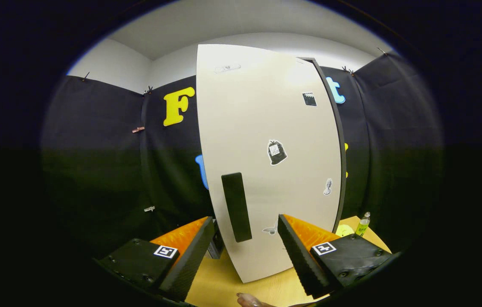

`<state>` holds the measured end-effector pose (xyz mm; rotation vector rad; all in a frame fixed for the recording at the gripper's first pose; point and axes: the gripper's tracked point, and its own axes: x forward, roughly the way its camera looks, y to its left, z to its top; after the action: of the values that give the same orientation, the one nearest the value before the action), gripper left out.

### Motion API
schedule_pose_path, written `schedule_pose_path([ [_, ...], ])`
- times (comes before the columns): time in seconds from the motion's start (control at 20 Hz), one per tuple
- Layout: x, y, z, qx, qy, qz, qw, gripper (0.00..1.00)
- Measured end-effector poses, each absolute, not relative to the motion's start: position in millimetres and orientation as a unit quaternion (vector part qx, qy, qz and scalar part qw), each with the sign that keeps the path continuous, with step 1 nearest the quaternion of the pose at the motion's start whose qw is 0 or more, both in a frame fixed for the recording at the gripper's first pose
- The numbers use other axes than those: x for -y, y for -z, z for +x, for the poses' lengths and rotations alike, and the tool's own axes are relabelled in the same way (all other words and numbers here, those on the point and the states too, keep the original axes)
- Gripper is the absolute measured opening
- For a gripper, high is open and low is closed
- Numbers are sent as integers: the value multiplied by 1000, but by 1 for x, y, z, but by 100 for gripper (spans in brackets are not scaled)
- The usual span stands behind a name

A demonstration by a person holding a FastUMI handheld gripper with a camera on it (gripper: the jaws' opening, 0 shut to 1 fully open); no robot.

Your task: Open the shoe cabinet door, grab the shoes and put them into the shoe cabinet, then close the shoe cabinet door.

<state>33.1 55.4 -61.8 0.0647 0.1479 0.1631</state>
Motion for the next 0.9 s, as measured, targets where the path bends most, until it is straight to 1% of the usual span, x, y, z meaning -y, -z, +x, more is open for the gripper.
schedule_pose_path([
  [0.9, -59, 60, 32, -80, -91, 11, 993, 98],
])
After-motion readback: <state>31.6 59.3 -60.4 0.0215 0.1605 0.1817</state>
